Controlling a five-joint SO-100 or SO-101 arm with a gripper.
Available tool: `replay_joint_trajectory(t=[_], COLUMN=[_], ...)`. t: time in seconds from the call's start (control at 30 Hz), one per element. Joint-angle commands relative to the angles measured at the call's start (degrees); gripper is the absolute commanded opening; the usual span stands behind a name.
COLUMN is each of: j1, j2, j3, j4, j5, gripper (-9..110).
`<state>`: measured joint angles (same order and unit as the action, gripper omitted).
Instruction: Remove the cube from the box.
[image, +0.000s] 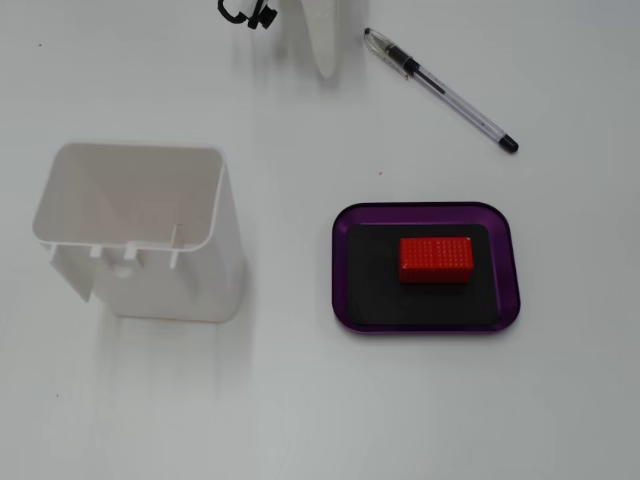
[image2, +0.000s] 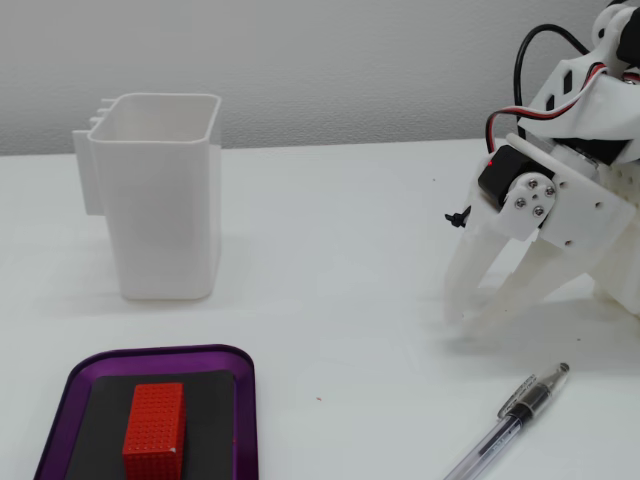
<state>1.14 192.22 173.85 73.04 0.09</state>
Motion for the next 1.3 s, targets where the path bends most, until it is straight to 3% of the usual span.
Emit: replay_joint_trajectory(t=[0.0,0.53,0.87,1.0,1.27], j1=[-0.7,-0.6,-0.5,-1.0,-2.2], j2=[2.7,2.7,0.1,-13.1,-63.1], j3=[0.1,0.2,-7.2,-19.2,-55.5], j4=[-0.9,-1.2,-12.0,-14.4,-13.5], j5=[0.4,-0.3,-0.6,-1.5,2.8], gripper=[3,3,8,13,14])
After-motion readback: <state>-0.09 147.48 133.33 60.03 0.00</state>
